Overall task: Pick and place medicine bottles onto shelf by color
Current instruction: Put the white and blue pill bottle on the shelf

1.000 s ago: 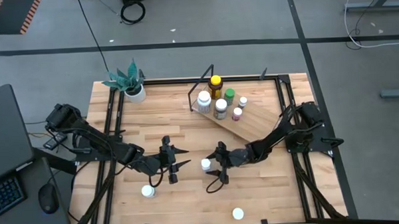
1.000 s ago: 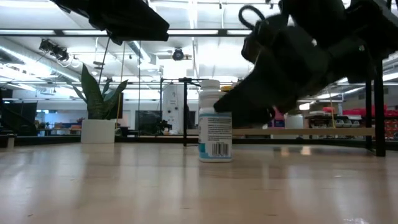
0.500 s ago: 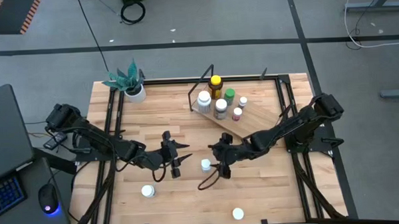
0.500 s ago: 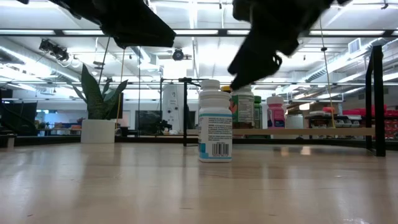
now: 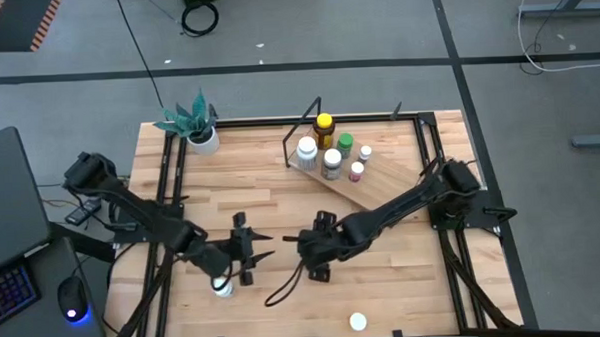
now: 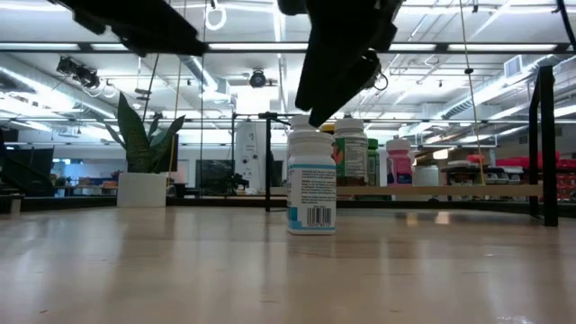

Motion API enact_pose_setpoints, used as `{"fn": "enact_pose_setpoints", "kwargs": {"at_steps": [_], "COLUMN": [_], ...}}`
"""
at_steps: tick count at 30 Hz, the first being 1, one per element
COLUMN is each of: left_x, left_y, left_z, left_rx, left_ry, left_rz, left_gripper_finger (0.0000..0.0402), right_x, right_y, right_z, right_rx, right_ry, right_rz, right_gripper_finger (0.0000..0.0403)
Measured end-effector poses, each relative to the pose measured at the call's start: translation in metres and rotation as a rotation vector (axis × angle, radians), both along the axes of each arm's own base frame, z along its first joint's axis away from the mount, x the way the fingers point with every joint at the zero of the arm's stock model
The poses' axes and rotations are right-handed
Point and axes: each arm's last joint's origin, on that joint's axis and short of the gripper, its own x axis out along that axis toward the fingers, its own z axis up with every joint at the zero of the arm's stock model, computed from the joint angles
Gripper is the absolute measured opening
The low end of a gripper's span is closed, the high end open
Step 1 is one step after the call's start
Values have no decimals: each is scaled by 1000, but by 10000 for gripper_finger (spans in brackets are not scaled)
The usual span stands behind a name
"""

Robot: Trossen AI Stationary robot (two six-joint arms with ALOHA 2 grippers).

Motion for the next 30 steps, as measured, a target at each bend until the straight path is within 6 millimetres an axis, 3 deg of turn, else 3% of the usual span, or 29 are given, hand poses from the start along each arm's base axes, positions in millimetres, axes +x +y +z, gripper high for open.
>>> {"fn": "enact_pose_setpoints", "kwargs": {"at_steps": [9,17,30], "left_x": [-17,-24,-25], "left_y": [-11,-19,-19], "left_z": [11,9,8], "left_rx": [-21,-29,-39], "left_ry": [-45,-33,-32], "left_rz": [-14,-32,-29], "left_gripper_finger": [172,172,172], "right_x": [23,22,23], "right_y": [-10,-28,-27], "right_z": [-4,-11,-11], "right_rx": [27,138,137], "right_ry": [101,174,161], "right_rz": [-107,-228,-235], "right_gripper_finger": [346,346,335]}}
